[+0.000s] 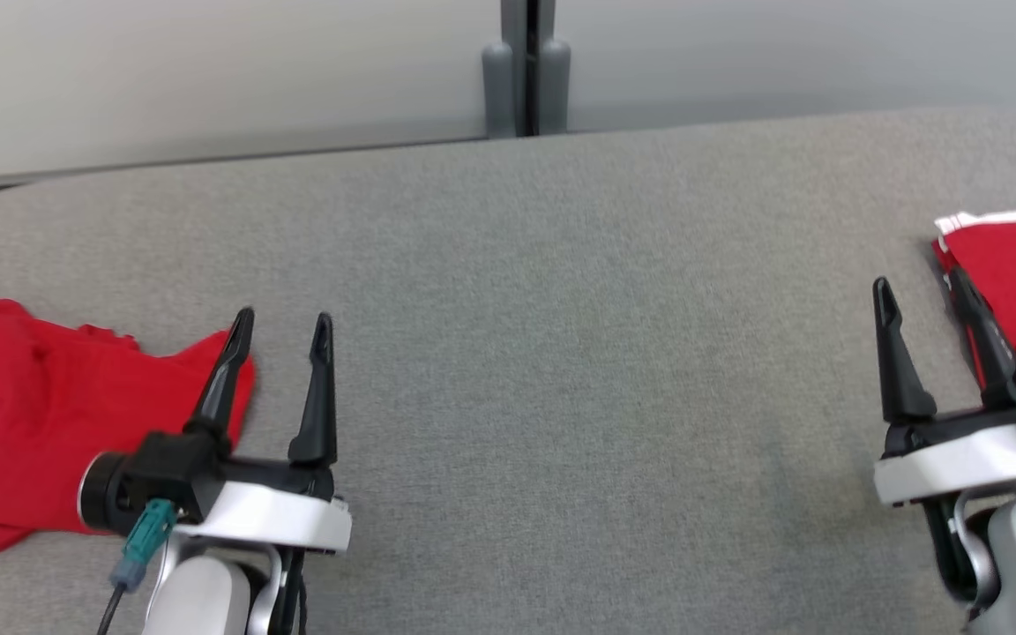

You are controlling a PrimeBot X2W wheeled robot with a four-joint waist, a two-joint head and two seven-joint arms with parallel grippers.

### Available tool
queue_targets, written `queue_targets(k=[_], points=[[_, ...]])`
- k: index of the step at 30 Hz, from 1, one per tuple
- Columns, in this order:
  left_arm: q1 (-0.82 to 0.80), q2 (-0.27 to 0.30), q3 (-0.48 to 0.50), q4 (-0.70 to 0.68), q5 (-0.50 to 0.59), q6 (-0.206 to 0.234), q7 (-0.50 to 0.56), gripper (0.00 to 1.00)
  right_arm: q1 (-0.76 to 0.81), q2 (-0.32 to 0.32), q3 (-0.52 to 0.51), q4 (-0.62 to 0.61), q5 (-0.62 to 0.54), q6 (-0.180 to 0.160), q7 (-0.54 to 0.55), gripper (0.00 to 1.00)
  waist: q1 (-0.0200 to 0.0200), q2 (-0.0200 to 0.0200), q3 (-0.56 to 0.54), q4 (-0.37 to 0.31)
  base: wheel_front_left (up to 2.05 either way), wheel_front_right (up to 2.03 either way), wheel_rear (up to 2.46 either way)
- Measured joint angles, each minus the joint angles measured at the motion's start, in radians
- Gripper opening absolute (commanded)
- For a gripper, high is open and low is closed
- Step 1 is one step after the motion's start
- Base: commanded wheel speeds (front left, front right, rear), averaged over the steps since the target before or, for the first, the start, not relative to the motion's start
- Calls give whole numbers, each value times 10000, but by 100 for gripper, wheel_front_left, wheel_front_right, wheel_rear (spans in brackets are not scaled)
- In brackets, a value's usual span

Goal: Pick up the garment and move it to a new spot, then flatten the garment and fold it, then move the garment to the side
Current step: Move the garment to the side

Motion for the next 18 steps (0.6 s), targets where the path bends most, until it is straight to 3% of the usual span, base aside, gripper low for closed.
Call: queue_targets(k=[8, 18], points=[[952, -4, -12, 176, -102, 146, 2, 100, 1298, 1231, -619, -895, -364, -2, -2, 100, 0, 0, -826, 319, 0, 0, 0], [1167, -6, -132, 155, -274, 345, 2, 100, 1728, 1536, -585, -1024, -802, -4, -2, 100, 0, 0, -1011, 438, 0, 0, 0]])
